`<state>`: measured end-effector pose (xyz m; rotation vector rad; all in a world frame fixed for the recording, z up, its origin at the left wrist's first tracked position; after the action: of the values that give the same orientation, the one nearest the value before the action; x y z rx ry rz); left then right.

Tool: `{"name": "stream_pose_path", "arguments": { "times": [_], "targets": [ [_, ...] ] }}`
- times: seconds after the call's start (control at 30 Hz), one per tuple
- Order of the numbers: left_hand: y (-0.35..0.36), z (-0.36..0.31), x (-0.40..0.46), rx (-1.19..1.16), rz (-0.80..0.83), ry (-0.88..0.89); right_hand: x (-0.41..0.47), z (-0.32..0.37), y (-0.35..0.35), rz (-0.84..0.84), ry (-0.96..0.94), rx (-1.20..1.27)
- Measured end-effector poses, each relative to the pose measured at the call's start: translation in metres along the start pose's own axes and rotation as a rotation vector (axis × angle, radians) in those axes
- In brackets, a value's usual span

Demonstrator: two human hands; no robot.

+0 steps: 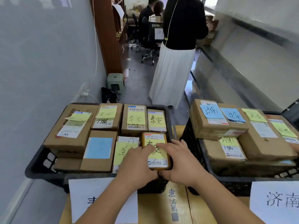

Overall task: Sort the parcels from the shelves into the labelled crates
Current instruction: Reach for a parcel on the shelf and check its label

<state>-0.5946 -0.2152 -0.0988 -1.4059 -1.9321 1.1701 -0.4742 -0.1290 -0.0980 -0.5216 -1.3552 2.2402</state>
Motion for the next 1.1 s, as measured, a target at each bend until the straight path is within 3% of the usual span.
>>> {"name": "stream_pose_path", "arguments": {
  "times": [0.3,0.53,0.63,0.73,0.83,0.9,1.1],
  "targets": [
    [0.009,-0.005,0.007,0.044,0.005,-0.057,0.021,-0.006,0.006,-0.014,-0.03,-0.123],
    [0.014,0.0,0.015,0.241,0.005,-0.087,0.028,-0.009,0.01,-0.001,-0.029,-0.267],
    [0.01,0.008,0.015,0.166,0.01,-0.078,0.028,-0.008,0.011,0.001,-0.02,-0.281],
    [-0.007,0.019,0.01,0.045,-0.087,-0.065,0.028,-0.007,0.01,-0.008,-0.013,-0.281],
    [-0.026,0.037,0.005,0.245,-0.218,-0.091,0.028,-0.008,0.011,-0.011,-0.01,-0.269],
    [-0.025,0.047,0.006,0.37,-0.15,-0.106,0.028,-0.009,0.01,-0.01,-0.008,-0.263],
    [-0.022,0.056,0.016,0.318,0.059,-0.085,0.024,-0.003,0.006,-0.021,-0.001,-0.2]
  ]
}}
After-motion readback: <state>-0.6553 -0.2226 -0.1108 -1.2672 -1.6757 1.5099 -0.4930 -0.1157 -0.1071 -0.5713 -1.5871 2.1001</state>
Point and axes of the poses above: each hand's wrist, its own x-axis towards the middle knuckle, its own y-axis out of the palm, z = x × y, the point moved 8 cm from there along x, towards the middle knuckle
